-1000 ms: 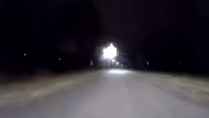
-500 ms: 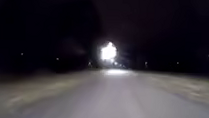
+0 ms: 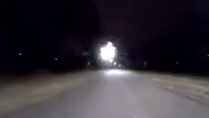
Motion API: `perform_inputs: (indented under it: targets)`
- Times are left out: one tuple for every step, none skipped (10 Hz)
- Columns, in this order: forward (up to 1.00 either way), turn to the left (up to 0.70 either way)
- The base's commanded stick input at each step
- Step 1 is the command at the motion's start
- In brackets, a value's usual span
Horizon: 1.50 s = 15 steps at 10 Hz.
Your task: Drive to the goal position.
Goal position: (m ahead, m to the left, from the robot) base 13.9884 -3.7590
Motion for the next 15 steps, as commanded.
perform_inputs:
  targets:
    - [1.00, 0.00]
    - [1.00, 0.00]
    - [1.00, 0.00]
    - [1.00, 0.00]
    - [1.00, 0.00]
    - [1.00, 0.00]
    - [1.00, 0.00]
    - [1.00, 0.00]
    - [1.00, 0.00]
    - [1.00, 0.00]
    - [1.00, 0.00]
    - [1.00, 0.00]
    - [1.00, 0.00]
    - [1.00, 0.00]
    - [1.00, 0.00]
